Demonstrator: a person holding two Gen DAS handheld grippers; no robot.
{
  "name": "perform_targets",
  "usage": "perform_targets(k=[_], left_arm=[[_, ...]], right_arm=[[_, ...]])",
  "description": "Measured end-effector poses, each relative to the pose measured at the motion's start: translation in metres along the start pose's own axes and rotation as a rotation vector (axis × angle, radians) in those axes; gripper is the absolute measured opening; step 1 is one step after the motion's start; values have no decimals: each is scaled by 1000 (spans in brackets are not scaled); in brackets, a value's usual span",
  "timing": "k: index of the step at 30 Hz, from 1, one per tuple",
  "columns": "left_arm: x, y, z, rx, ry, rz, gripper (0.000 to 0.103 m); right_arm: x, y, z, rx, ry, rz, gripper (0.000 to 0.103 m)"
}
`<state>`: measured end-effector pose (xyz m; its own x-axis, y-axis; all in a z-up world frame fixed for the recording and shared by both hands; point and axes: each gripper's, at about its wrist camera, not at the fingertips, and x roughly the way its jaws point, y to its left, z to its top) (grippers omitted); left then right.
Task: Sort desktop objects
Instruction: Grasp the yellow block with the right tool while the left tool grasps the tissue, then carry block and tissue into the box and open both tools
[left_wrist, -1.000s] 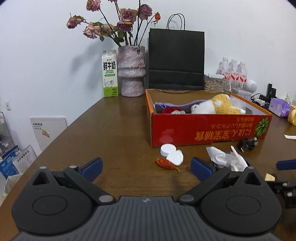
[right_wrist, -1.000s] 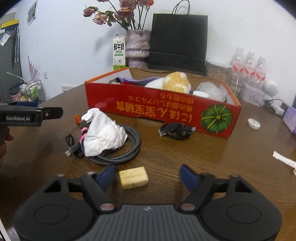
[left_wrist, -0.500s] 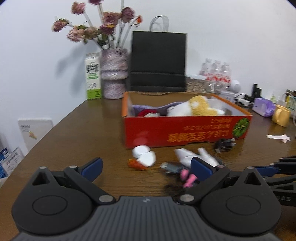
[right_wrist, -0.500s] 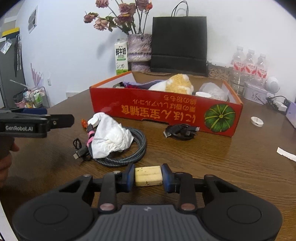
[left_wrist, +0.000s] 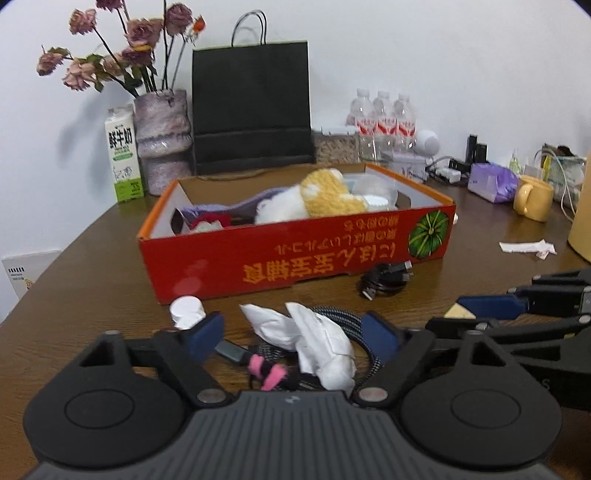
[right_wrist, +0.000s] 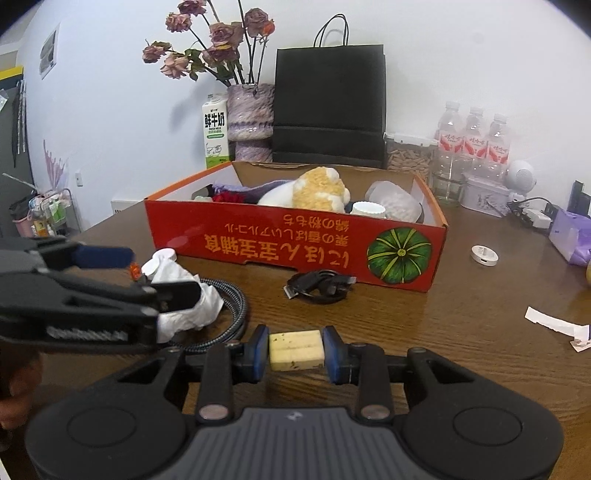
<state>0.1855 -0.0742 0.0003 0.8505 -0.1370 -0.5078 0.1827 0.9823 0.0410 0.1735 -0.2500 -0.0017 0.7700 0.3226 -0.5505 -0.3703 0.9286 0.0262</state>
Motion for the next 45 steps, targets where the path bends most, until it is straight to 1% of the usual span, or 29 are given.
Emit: perform_targets(k=[1,3,4,6,8,9,12,16,20,26,31,34,37,41,45], left_arm=[[3,-1,0,-3,10,-3,73],[7,-1,-1,-9,28,-10,51],[9,-1,-2,-12,36,-17,46],[9,-1,-3,-15,35,-25,32],[6,-1,-3,-21,26,-39,23],[5,-1,-3,-23,22,-43,19],[1,-1,-2,-27,5,-47,16],[-8,1,3,-33,-36,-43,15],[-15,6,15,-41,-80,-38,14],[-18,17,43,-55,-154,-8,14],[-14,29,69,-80,-211,24,14],[-6,36,82,-102,-230,34,15],[5,42,92,-116,-238,51,15],[28,53,100,-136,-234,69,15],[59,63,101,-152,-215,75,15]], right_arm=[[1,0,0,0,1,-1,30],[2,0,0,0,2,1,30],[3,0,0,-1,2,3,30],[3,1,0,-1,1,8,30],[3,1,0,0,-1,11,30],[3,0,0,1,-2,12,30],[2,0,0,4,-10,13,30],[0,0,3,2,-23,10,30],[-3,-1,12,-3,-46,4,30],[-6,0,38,-18,-110,-15,30],[-6,-2,69,-21,-180,-36,30],[1,-5,88,-16,-212,-53,30],[14,-13,105,5,-225,-73,30],[42,-28,122,25,-213,-119,30],[74,-48,124,57,-184,-150,30]])
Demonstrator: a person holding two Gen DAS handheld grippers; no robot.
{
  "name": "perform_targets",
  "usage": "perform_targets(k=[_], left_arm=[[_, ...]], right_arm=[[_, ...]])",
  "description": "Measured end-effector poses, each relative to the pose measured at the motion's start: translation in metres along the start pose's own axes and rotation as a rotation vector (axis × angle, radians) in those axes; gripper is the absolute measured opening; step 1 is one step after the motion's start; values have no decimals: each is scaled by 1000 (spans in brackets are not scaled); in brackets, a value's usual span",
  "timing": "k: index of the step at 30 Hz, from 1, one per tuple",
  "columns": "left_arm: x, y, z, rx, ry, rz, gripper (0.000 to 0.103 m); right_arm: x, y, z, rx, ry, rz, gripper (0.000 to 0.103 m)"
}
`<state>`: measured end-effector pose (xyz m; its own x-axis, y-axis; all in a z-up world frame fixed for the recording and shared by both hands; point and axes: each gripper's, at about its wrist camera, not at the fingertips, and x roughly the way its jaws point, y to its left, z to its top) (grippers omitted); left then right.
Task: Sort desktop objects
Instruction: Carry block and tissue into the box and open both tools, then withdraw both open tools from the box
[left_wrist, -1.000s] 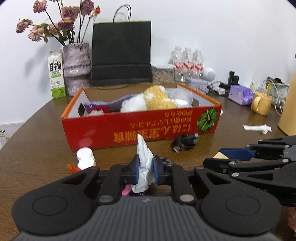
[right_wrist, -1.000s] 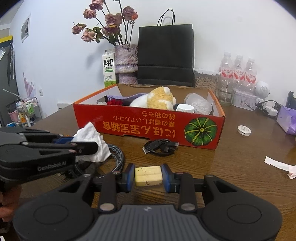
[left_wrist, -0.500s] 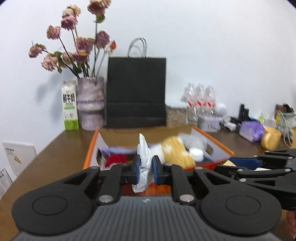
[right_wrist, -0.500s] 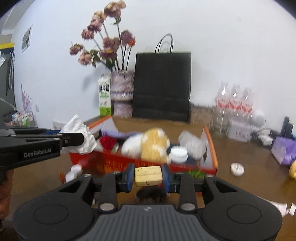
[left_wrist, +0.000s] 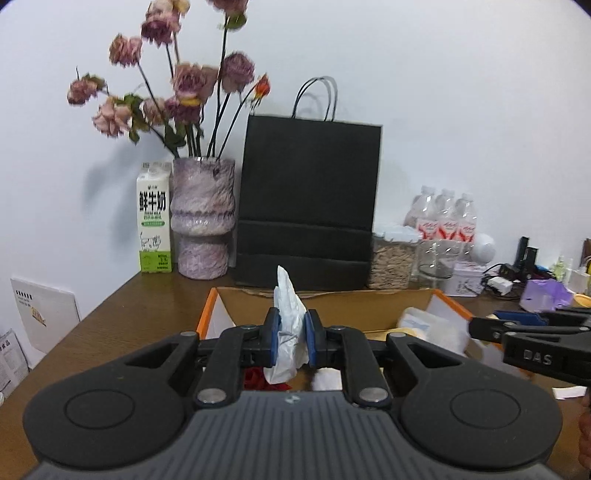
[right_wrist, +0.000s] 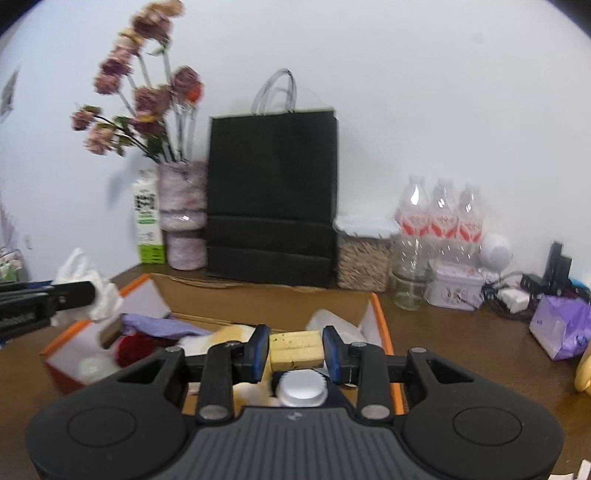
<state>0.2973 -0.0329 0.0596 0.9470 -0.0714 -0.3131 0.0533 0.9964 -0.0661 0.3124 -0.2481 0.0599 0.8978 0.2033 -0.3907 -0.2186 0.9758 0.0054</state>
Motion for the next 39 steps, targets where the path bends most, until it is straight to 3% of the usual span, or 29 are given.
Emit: perform_targets(k=[5,11,13,14,15,16,17,18,19,20,21,39], left_arm=[[35,8,-21,16,84,45,15],[37,9,-31,46,99,39,18],[39,6,-33,62,111,37,26],[38,5,-34,66,112,40,38],[36,5,-34,70,105,44,56],[34,4,-34,74,91,51,63],[33,3,-33,76,77,58,78],[31,2,-31,79,62,64,90],[28,2,-31,82,50,65,95],[25,1,-30,85,44,61,102],[23,1,-29,83,36,55,103],[8,5,-30,66,-7,72,103]], right_arm=[[22,-12,-25,17,27,0,30],[37,-11,-34,17,75,6,30],[36,-8,-36,10,71,8,31],[35,-7,-36,10,68,11,31],[33,-7,-37,10,61,16,34],[31,-5,-37,8,54,18,44],[28,-3,-37,2,48,17,50],[26,-1,-36,-4,40,12,67],[24,0,-37,-7,28,5,90],[21,1,-37,-8,14,8,98],[18,2,-36,-8,3,11,103],[4,19,-35,-40,5,15,103]])
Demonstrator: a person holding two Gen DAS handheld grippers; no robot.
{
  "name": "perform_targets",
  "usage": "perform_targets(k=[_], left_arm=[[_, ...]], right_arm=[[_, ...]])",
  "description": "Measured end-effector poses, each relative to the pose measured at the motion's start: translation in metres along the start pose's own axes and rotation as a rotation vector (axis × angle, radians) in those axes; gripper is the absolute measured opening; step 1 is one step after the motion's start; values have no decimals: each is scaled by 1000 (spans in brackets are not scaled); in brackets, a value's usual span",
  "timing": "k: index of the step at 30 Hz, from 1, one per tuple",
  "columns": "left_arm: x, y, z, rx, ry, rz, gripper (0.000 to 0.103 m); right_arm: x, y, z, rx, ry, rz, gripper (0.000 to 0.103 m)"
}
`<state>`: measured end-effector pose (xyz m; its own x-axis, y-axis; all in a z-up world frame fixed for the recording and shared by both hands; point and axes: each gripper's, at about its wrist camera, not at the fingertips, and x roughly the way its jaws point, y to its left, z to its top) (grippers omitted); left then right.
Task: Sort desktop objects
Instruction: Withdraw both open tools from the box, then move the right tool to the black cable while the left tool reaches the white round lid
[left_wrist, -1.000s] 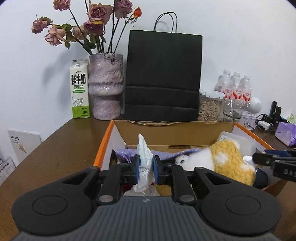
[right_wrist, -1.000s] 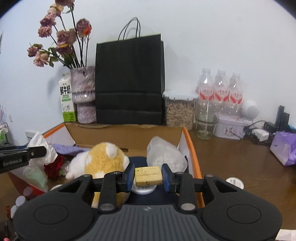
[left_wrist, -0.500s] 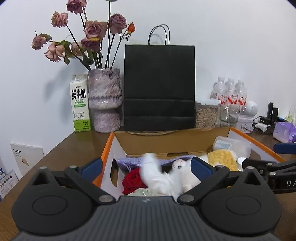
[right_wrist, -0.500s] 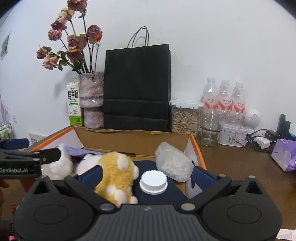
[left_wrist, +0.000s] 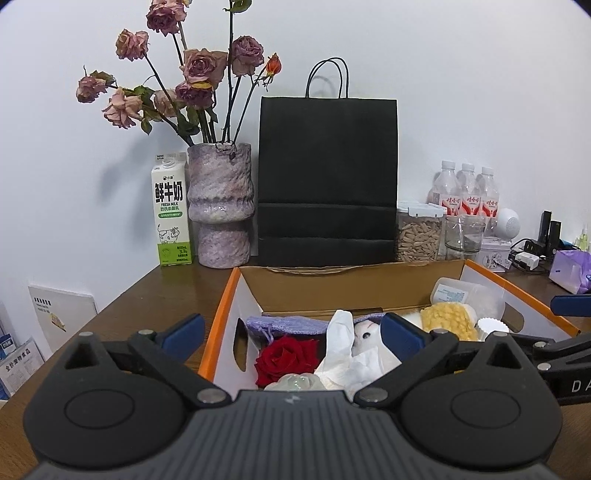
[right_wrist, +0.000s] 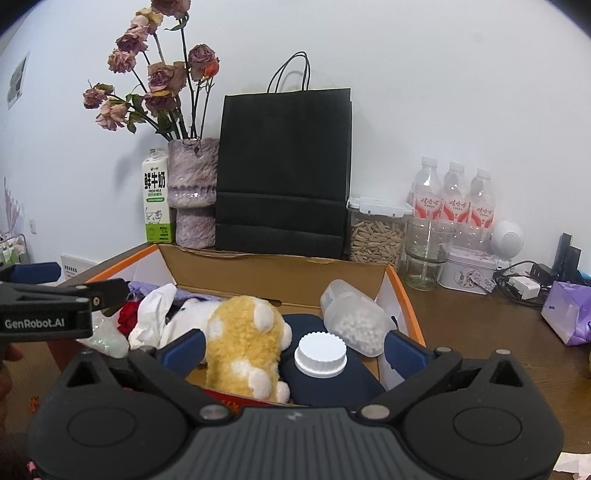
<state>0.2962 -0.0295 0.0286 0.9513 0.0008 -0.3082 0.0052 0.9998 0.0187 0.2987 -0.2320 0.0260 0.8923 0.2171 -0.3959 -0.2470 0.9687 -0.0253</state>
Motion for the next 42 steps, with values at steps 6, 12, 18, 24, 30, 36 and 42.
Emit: perform_targets(k=[6,12,18,24,30,36,42], left_arm=[[-5,3,-1,2,-6,0,103],[-9,4,-4,14,-11,-1,103],[-14,8,-8,20,-10,9,103],[-22,12,-14,26,-4,17,103],[-34,14,-22,55,-3,11,103],[-45,25,-27,39,13,16,103],[-49,38,-33,19,66,25,103]], right_arm=[[-2,3,-1,-8,3,-3,103],[-4,5,-2,-15,17,-18,103],[-11,6,-6,-20,18,-11,103],[-17,8,-12,-31,22,-10,103],[-23,11,-22,-47,41,-17,103],[-37,13,-31,-41,49,-2,103],[-41,16,-43,-43,94,2,103]])
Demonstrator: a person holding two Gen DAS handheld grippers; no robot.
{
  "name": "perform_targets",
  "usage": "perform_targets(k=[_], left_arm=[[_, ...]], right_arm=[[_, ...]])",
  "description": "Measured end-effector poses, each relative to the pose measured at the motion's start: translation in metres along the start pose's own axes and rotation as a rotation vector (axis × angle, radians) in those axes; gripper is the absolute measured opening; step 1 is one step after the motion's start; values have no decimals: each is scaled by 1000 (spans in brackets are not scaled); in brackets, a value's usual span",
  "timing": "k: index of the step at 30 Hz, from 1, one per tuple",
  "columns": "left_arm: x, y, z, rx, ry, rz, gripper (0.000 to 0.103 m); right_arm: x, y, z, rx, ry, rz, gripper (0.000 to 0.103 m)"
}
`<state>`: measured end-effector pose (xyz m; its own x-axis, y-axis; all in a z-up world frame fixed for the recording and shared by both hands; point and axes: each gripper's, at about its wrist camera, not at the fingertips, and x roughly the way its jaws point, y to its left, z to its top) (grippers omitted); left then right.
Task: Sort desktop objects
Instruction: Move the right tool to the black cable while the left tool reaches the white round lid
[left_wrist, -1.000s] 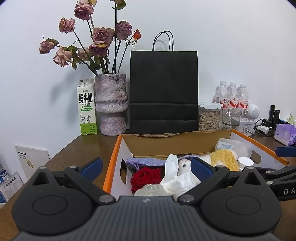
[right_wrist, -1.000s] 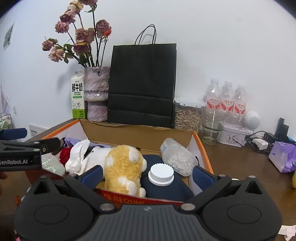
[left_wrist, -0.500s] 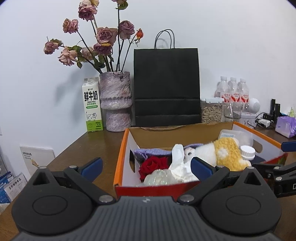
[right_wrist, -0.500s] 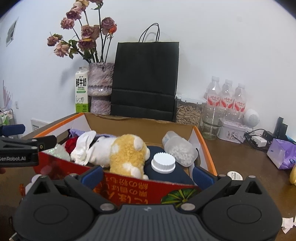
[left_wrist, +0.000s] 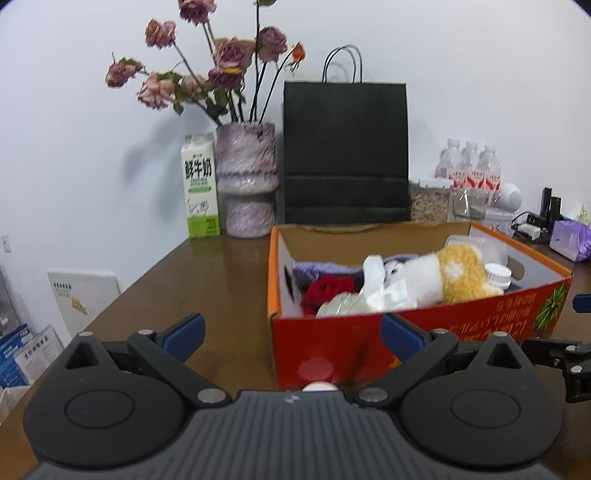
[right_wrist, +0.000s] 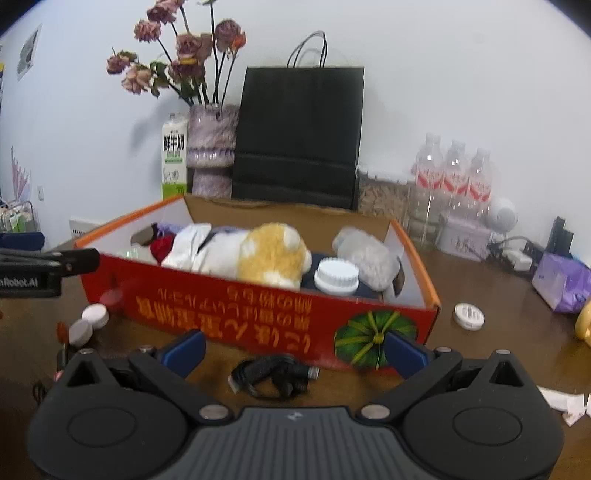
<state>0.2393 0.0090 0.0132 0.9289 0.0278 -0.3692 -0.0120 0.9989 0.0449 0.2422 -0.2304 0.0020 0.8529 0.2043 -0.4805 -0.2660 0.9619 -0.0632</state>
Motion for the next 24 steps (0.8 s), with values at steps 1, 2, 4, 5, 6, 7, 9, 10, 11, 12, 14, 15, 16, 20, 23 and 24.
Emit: perform_targets(k=[1,2,4,5,6,7,9,10,11,12,14,15,16,20,23,24], left_arm=[[0,2,-2,-1,14,-6,103],[0,3,-3,-3,25,-11,103],[-1,6,-6,-6,46,-15,103],[0,6,-7,-5,57,-17,103],[0,7,-8,-3,69,-19,103],[1,7,-9,-2,81,-20,103],[3,8,-11,-2,108,-26,103],[5,8,-12,-2,121,-28,103],[6,8,-13,-2,130,-28,103],[7,9,-13,-2,138,-28,103],[9,9,-14,-6,151,-32,103],[10,10,-14,-9,156,-37,103],[11,10,-14,-12,162,-42,103],[19,10,-14,-16,197,-43,99],[25,8,-14,-20,228,-52,91],[27,7,-14,-21,237,-55,84]], right_arm=[[0,0,-2,5,11,1,103],[1,0,-4,12,20,2,103],[2,0,-7,23,40,4,103],[3,0,-9,26,47,3,103],[4,0,-10,26,54,1,103],[5,1,-11,24,63,0,103],[6,2,-13,19,74,-3,103],[7,3,-13,17,78,-5,103],[7,3,-14,16,82,-5,103],[8,3,-14,16,85,-4,103],[10,3,-15,20,96,-3,103],[11,2,-15,23,101,-2,103],[13,2,-15,27,107,-1,103],[19,0,-14,57,129,10,103],[27,1,-13,73,159,17,103],[31,1,-12,78,176,20,103]])
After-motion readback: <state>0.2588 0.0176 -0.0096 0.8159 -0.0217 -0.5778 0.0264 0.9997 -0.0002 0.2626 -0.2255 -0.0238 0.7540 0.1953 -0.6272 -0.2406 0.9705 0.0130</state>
